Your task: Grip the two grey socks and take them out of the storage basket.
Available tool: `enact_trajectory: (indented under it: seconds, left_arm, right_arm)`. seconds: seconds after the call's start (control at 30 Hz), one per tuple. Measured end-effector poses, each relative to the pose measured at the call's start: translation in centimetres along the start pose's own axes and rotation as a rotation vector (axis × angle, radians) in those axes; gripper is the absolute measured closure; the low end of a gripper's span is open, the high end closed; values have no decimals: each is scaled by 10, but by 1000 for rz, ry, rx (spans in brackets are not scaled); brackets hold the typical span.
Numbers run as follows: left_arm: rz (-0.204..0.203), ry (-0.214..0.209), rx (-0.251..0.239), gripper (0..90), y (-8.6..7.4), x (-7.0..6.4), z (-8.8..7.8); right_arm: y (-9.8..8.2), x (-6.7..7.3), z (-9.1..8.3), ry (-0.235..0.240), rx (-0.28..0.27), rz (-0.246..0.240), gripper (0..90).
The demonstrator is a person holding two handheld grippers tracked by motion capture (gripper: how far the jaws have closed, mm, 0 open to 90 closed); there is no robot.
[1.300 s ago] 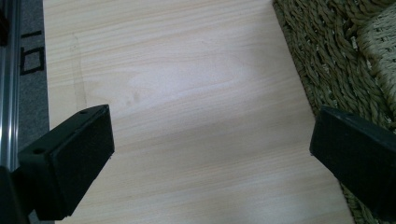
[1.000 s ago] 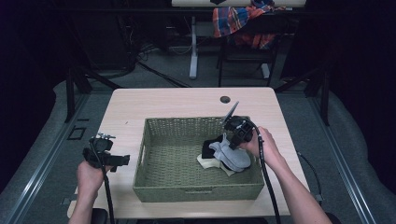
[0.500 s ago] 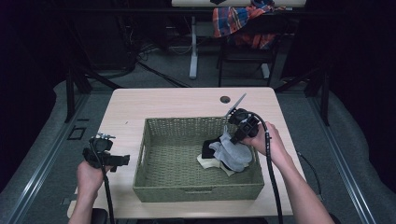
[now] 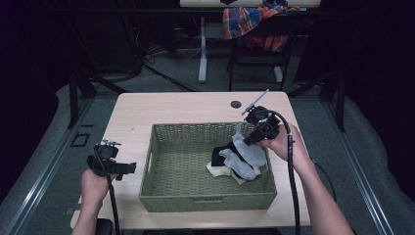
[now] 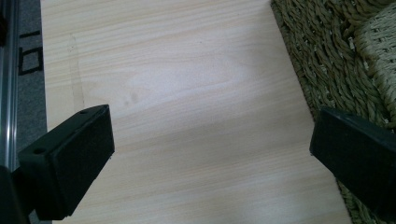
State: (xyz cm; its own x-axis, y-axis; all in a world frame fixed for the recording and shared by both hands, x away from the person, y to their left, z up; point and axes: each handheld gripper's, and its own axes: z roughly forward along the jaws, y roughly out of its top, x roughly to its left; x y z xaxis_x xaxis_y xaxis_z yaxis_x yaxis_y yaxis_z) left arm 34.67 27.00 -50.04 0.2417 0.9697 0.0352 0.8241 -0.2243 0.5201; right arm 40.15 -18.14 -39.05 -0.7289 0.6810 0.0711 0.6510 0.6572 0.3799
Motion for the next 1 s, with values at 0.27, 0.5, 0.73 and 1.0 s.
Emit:
enact_trajectory:
  seconds: [0.27, 0.5, 0.73, 1.0]
  left_arm:
    - [1, 3, -2, 0, 0, 0, 0]
    - [1, 1, -1, 0, 0, 0, 0]
    - [1, 1, 0, 0, 0, 0, 0]
    - [1, 2, -1, 0, 0, 0, -1]
  right_arm:
    - [-4, -2, -15, -7, -37, 5, 861]
    - [-11, -11, -31, -20, -69, 32, 860]
    - [-22, -24, -39, -42, -69, 77, 860]
    - [-37, -41, -49, -75, -76, 133, 860]
